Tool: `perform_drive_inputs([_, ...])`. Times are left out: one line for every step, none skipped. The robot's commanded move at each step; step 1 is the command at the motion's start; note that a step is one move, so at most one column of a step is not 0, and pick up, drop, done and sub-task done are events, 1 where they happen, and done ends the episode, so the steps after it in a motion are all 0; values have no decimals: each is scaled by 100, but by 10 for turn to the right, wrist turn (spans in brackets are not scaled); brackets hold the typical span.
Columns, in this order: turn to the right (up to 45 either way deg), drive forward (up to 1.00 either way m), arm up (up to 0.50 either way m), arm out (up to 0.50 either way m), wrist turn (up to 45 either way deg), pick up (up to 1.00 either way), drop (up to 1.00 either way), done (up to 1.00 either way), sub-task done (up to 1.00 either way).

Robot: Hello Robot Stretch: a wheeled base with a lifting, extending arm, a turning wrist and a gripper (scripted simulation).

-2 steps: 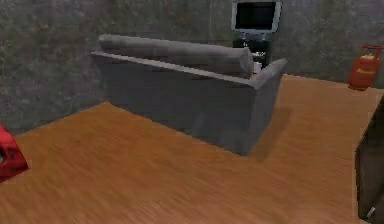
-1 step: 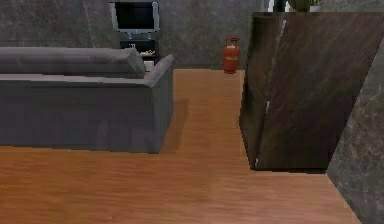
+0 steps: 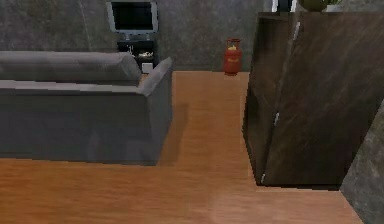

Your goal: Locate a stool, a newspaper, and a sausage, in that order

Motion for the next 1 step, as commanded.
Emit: perform_drive_inputs([60,0,0,0,0,0,0,0,0])
